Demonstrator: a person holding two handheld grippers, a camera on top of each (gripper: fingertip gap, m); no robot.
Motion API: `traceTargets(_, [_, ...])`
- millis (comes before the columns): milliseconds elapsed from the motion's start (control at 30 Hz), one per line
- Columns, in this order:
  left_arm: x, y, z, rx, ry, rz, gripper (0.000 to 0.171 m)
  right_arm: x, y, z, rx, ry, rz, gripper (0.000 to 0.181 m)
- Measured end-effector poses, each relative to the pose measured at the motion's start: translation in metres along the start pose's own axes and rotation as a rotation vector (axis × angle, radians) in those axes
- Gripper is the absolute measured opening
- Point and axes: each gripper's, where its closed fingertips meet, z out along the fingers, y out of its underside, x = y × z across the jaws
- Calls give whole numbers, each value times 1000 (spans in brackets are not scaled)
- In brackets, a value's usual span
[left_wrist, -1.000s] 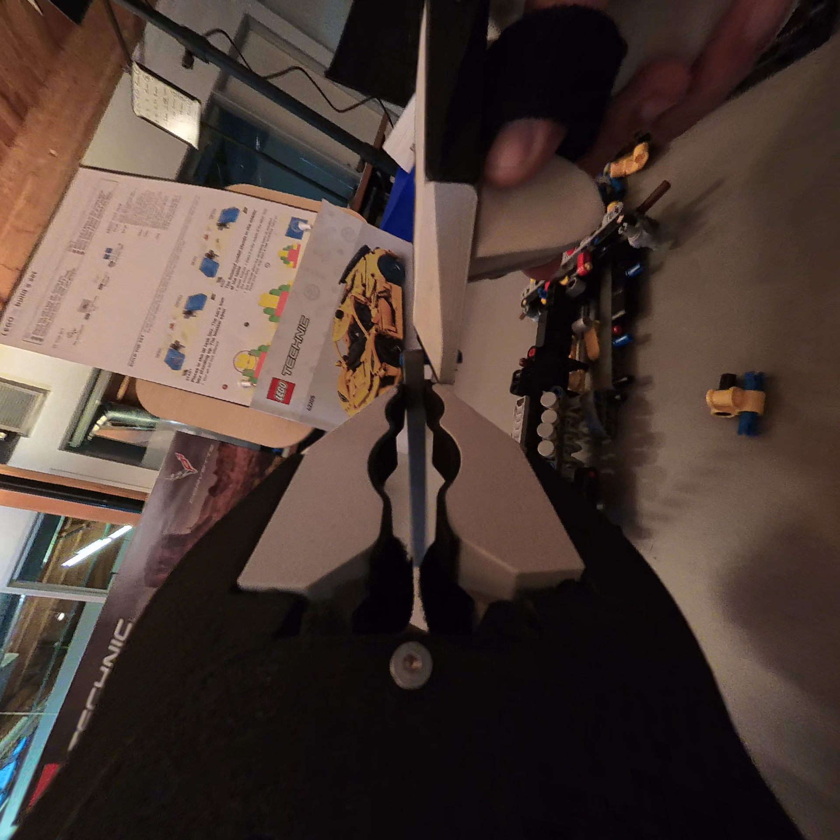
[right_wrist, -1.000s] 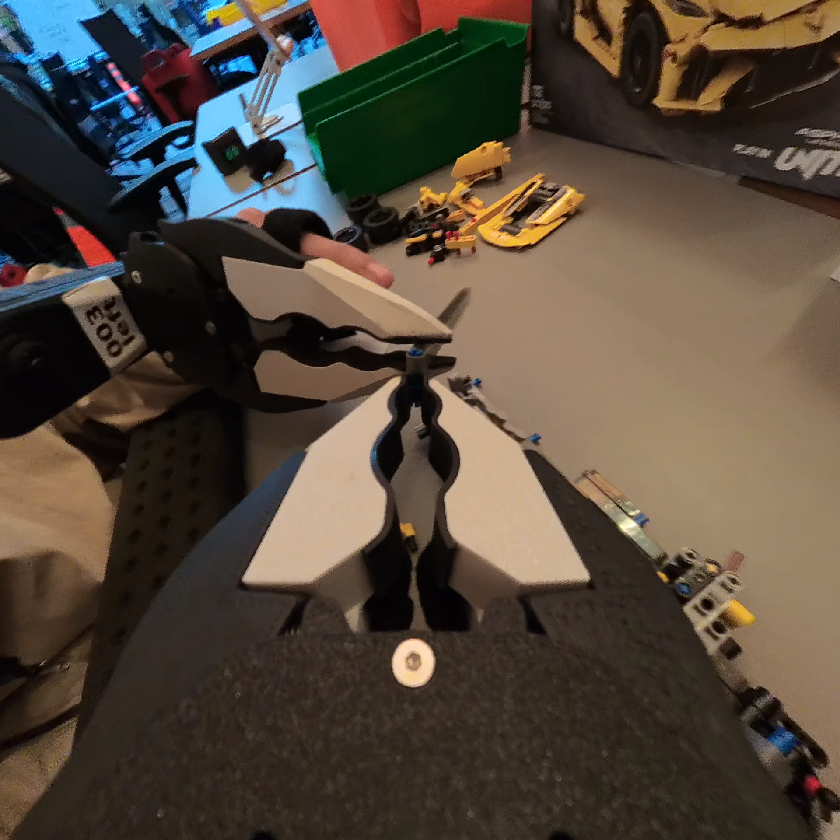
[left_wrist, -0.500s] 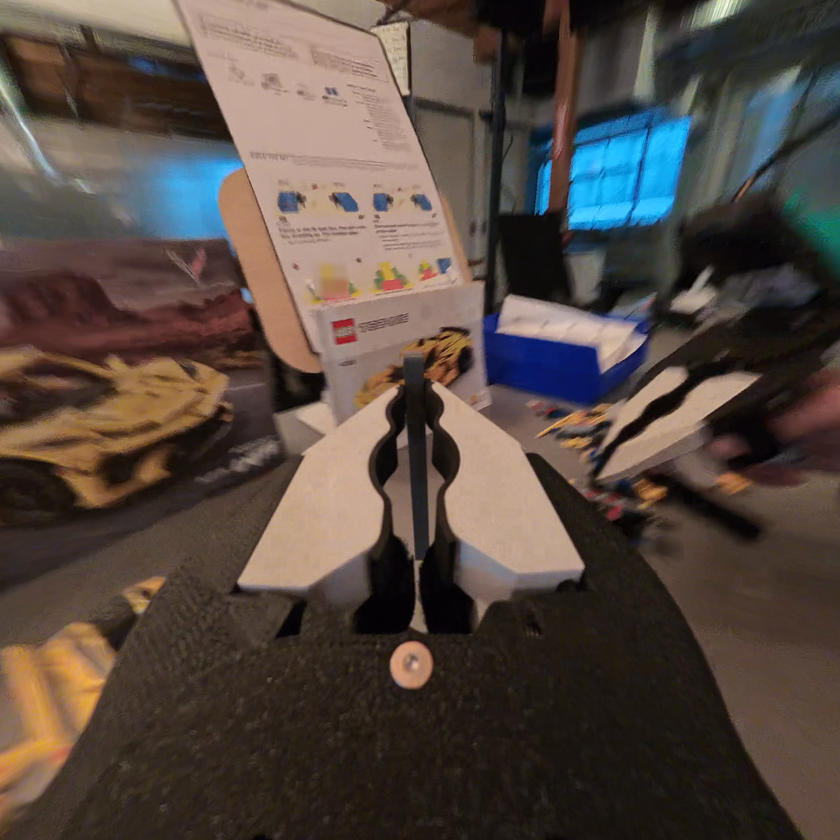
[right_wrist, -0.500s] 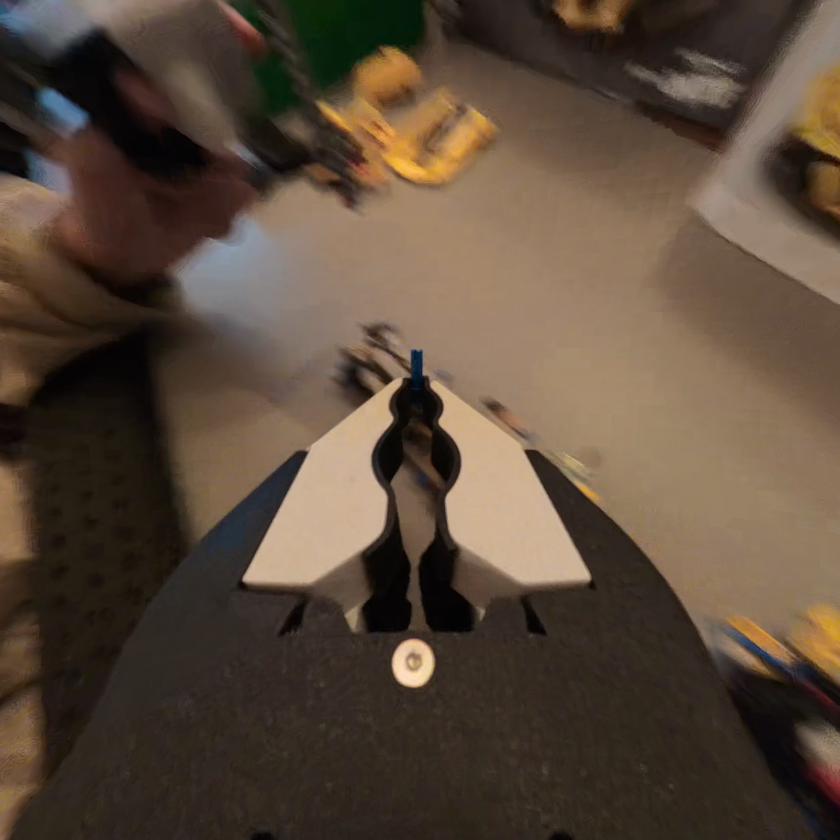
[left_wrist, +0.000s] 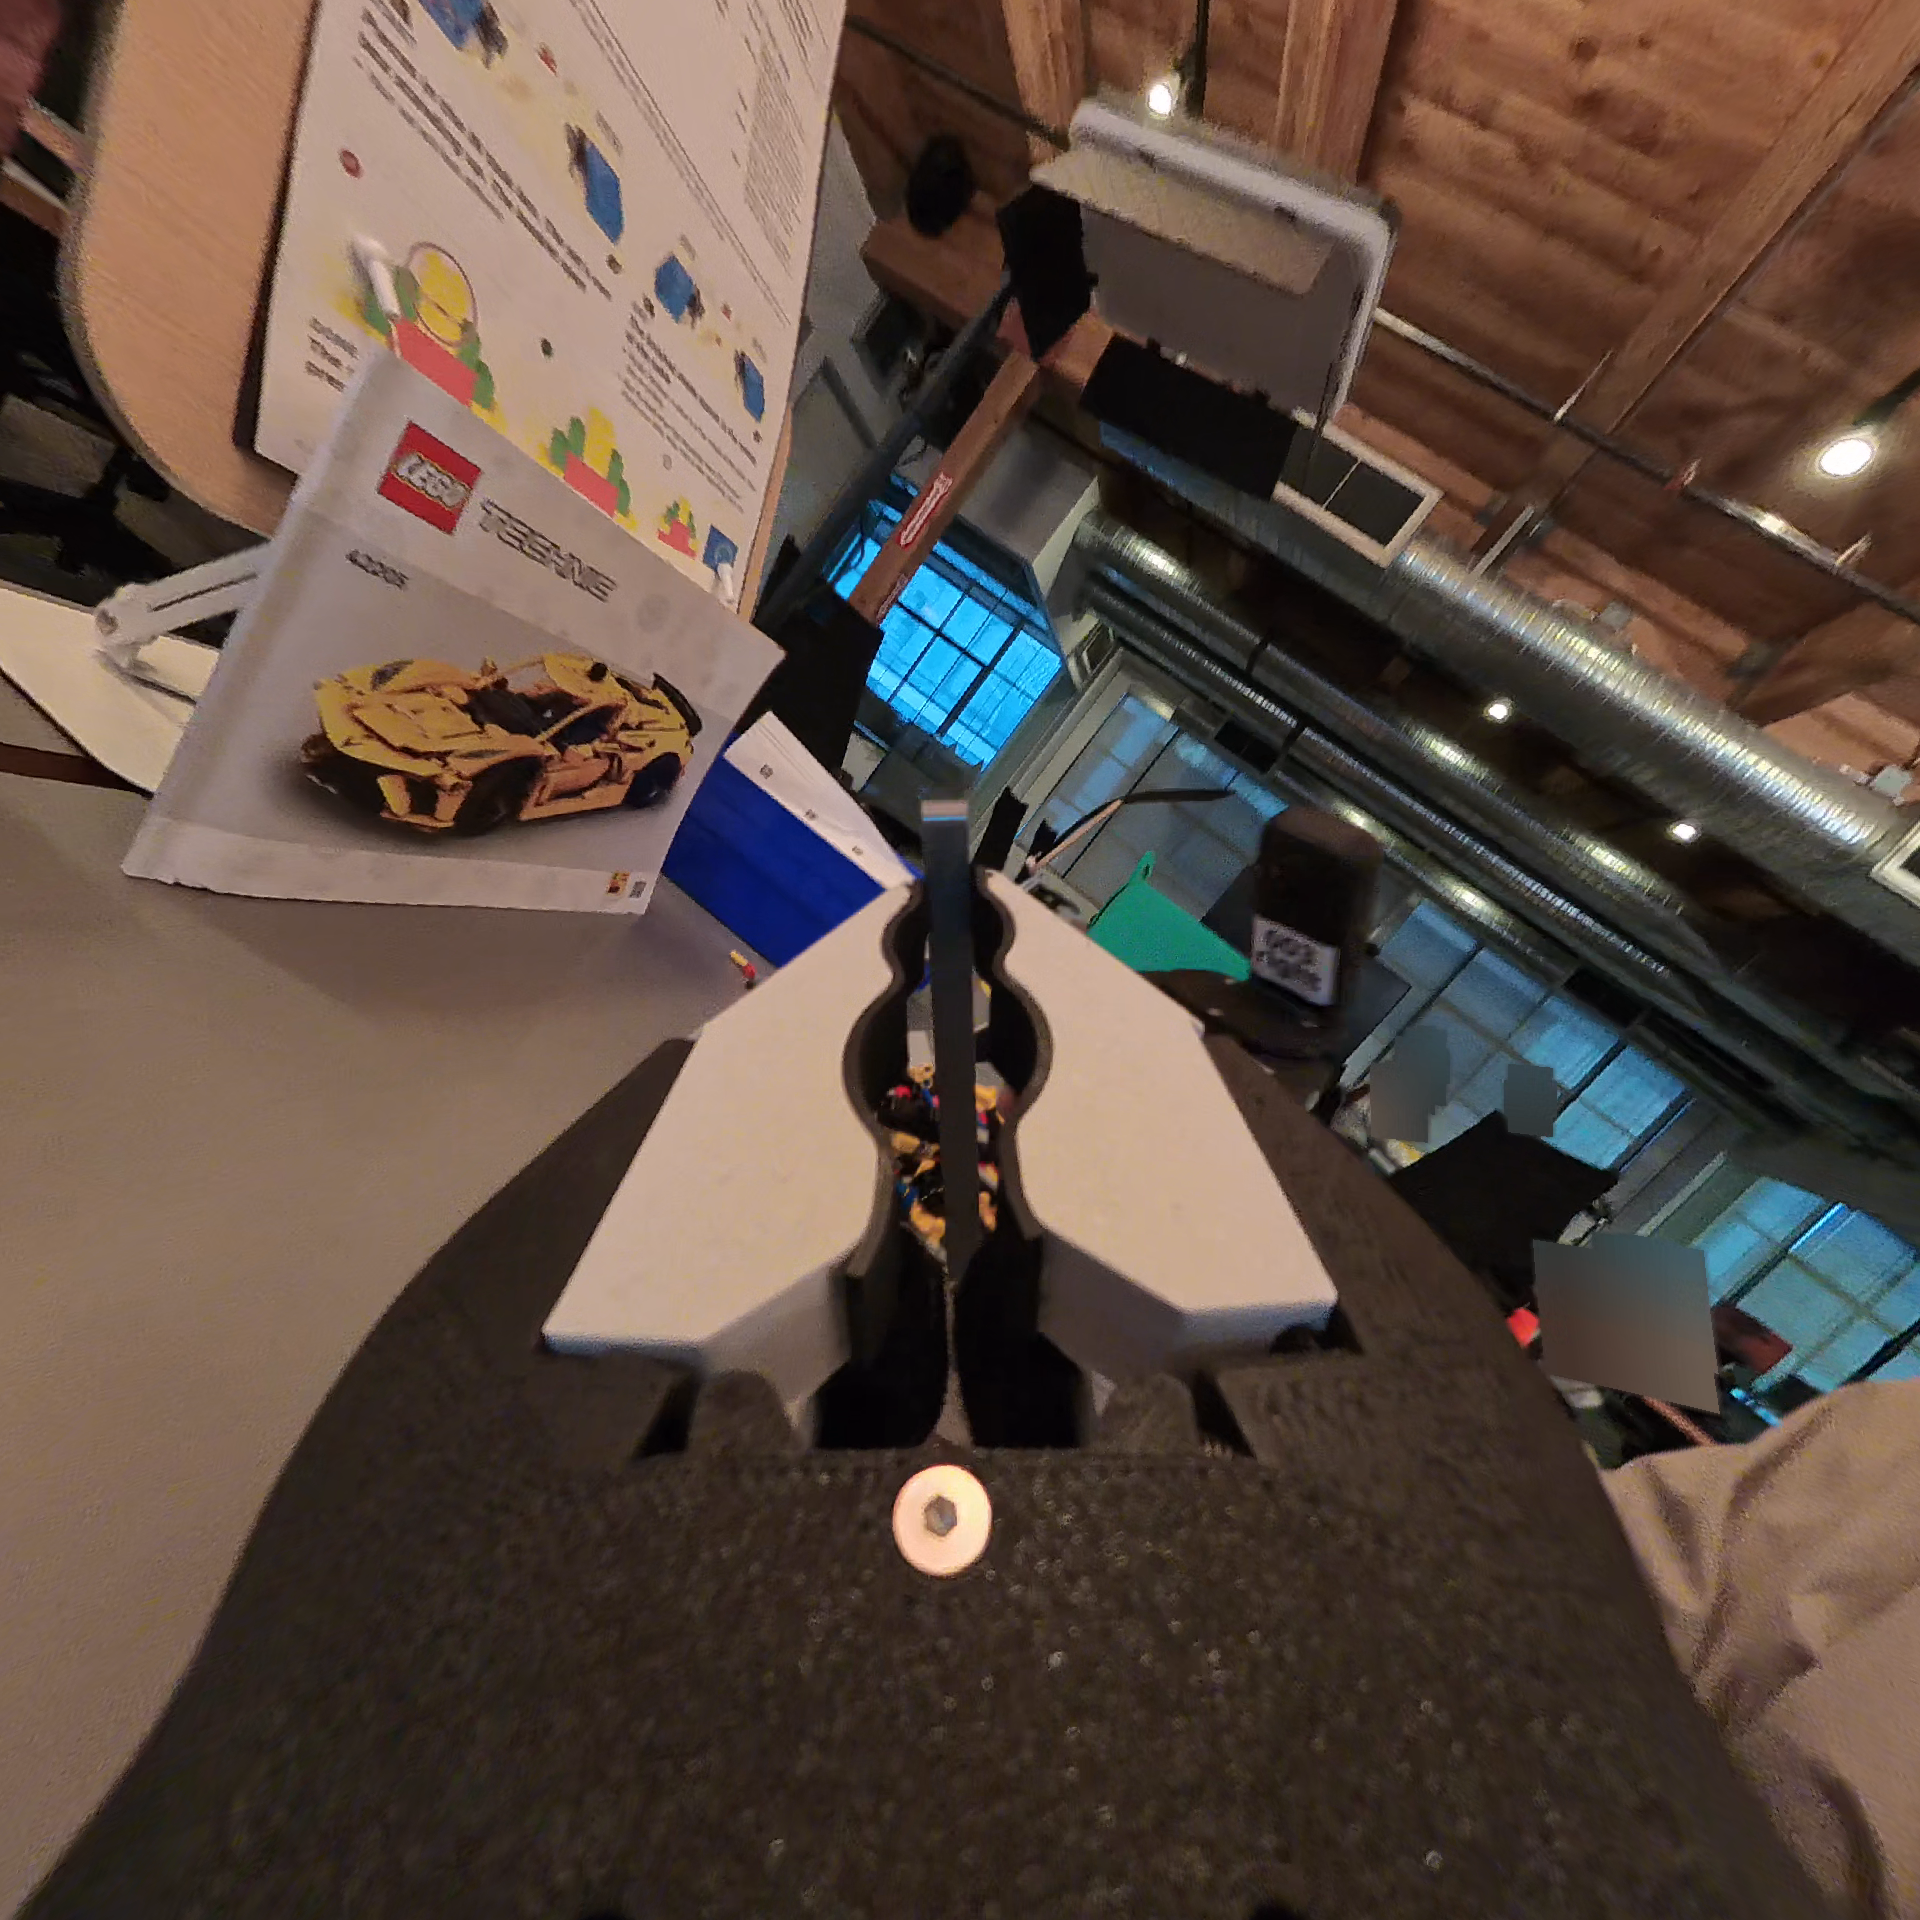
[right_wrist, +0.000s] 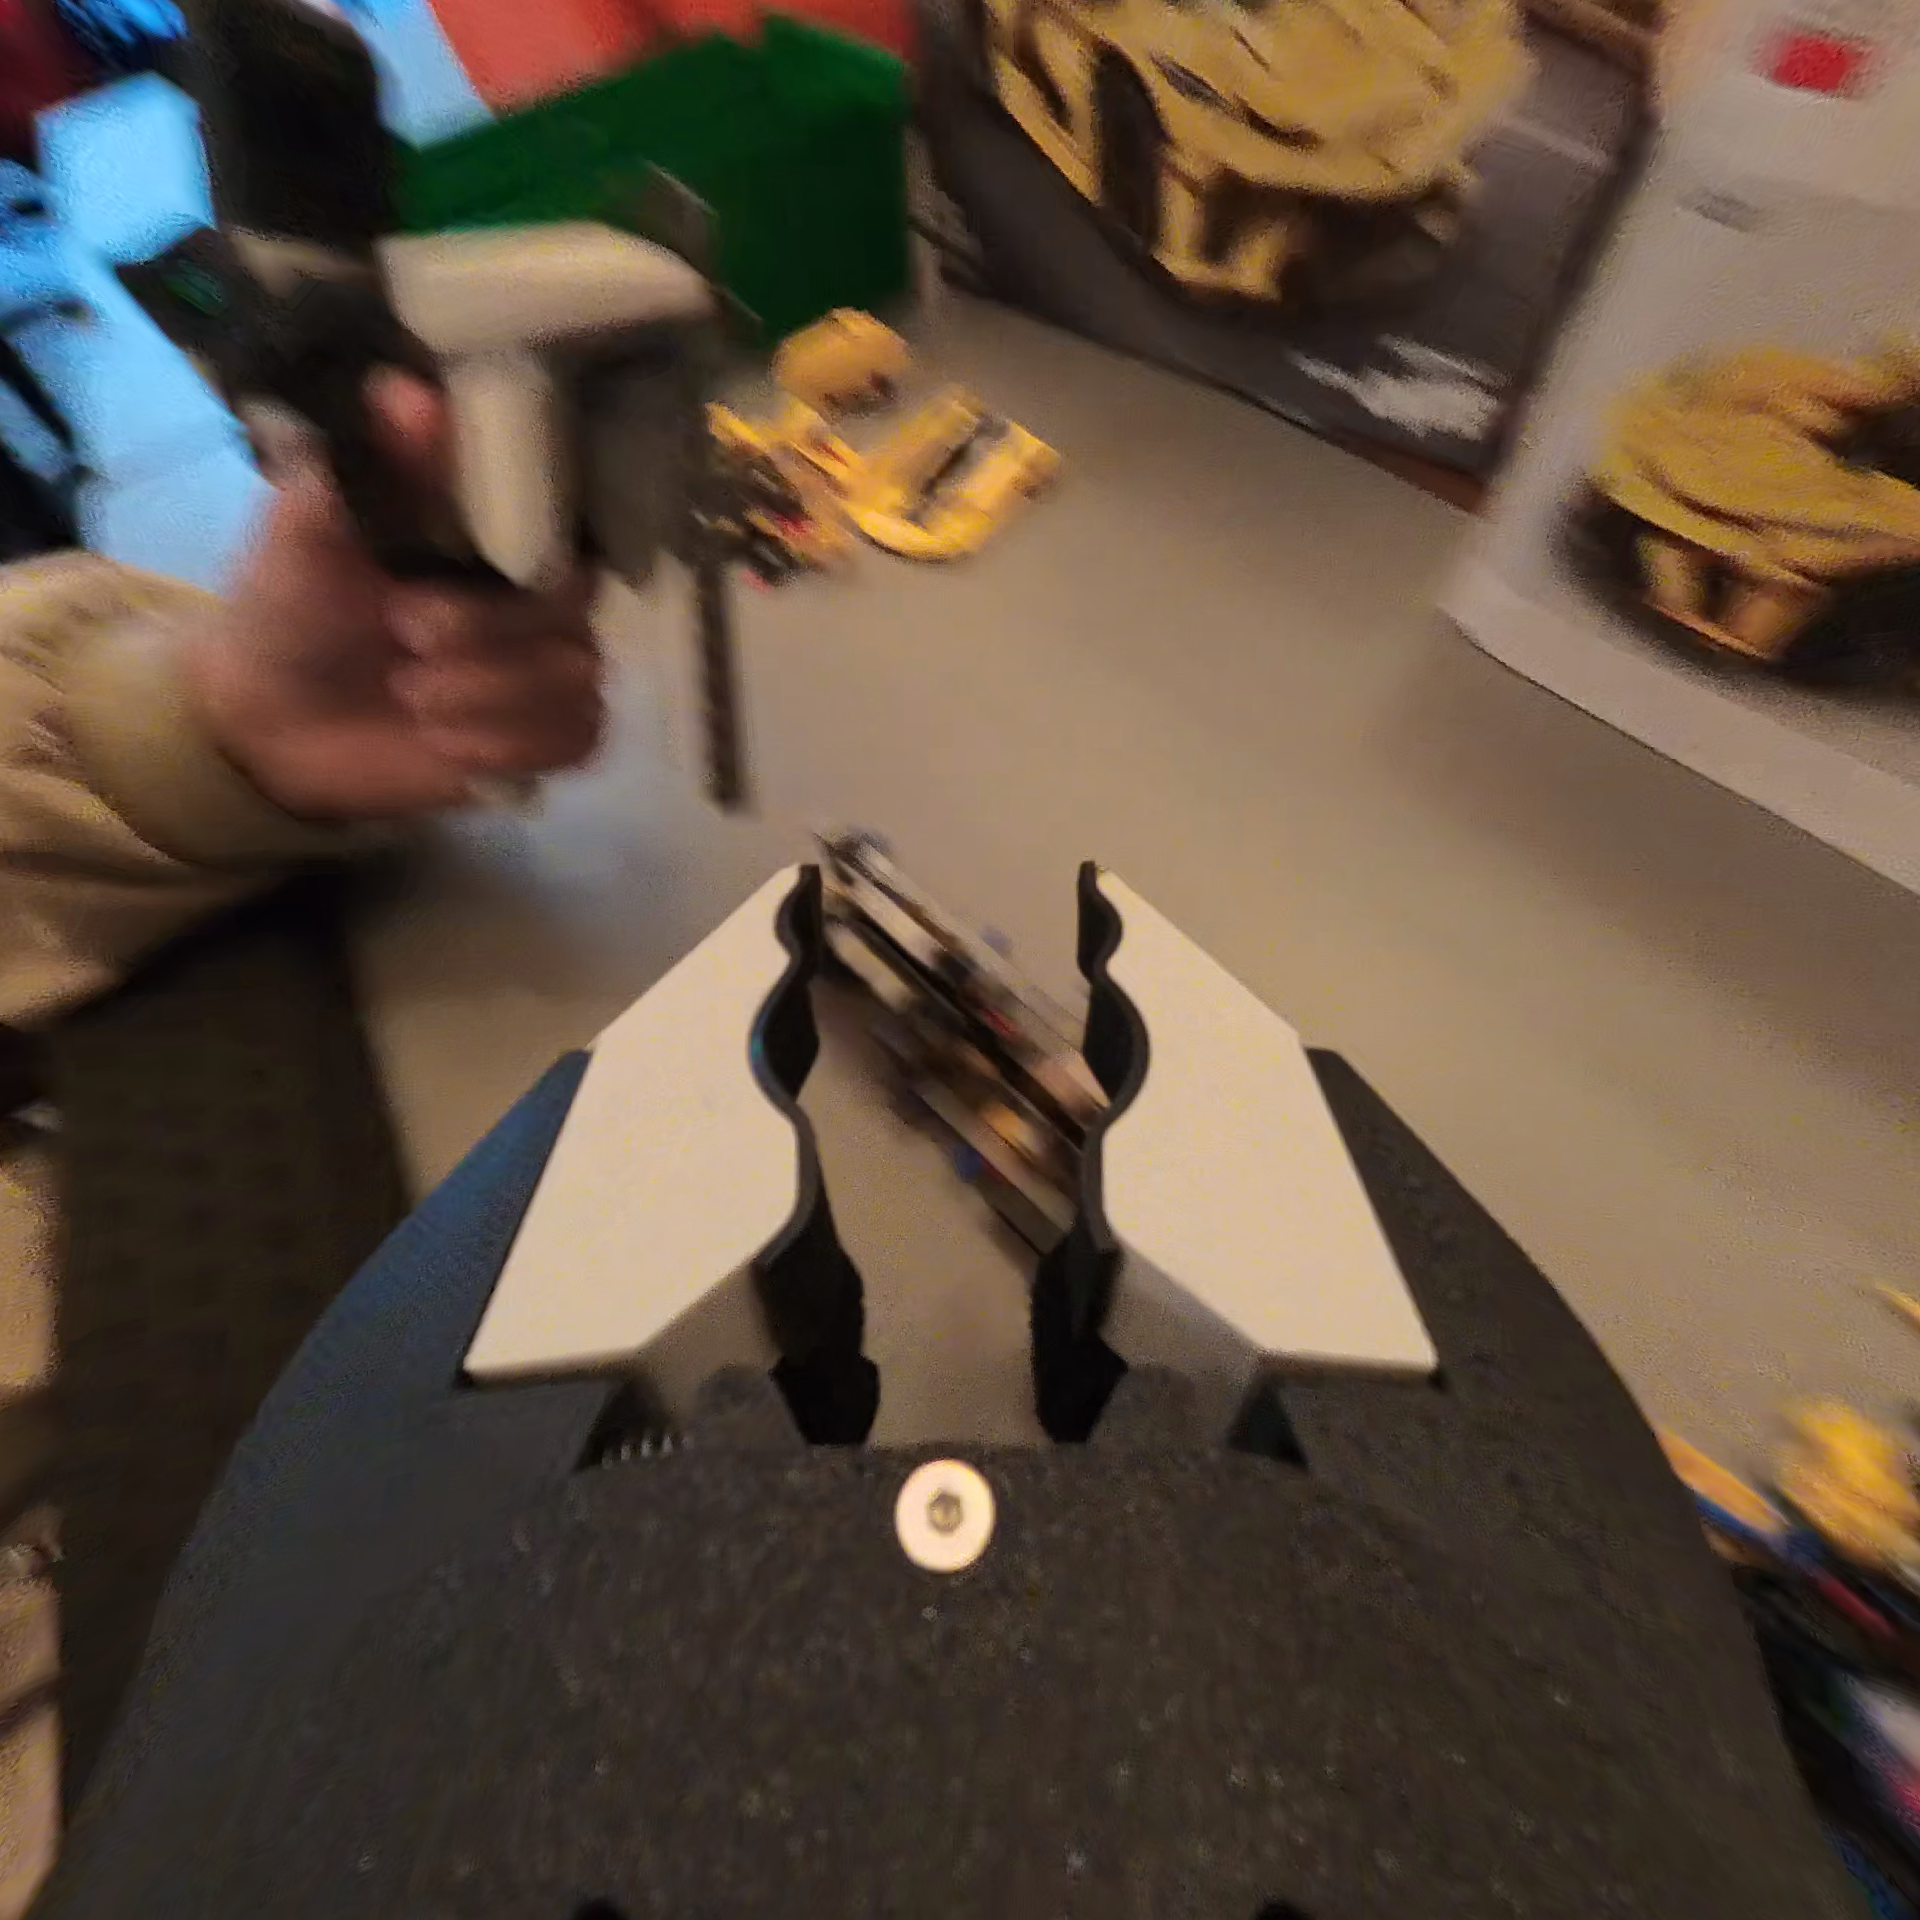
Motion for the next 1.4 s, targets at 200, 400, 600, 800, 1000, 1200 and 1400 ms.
traceTargets(200, [15, 40, 19, -92, -6, 51, 8, -37, -5, 49, 20, 83, -68, 8])
traceTargets(400, [-11, 67, 7, -439, -62, 417, 36, 117, 26, -85, -210, 616, -75, 8])
traceTargets(600, [-46, 124, -9, -796, -68, 805, 51, 173, 124, -140, -520, 673, 162, 8])
traceTargets(800, [-62, 157, -7, -924, -107, 843, 39, 180, 139, -137, -560, 679, 197, 12])
traceTargets(1000, [-91, 131, -7, -928, -343, 941, 33, 139, 85, -111, -402, 611, 8, 28])
traceTargets(1200, [-131, 93, -33, -861, -580, 809, 35, -7, 87, -9, -351, -90, -58, 40])
traceTargets(1400, [-126, 97, -33, -871, -568, 846, 35, -64, 116, 40, -451, -188, -356, 42])
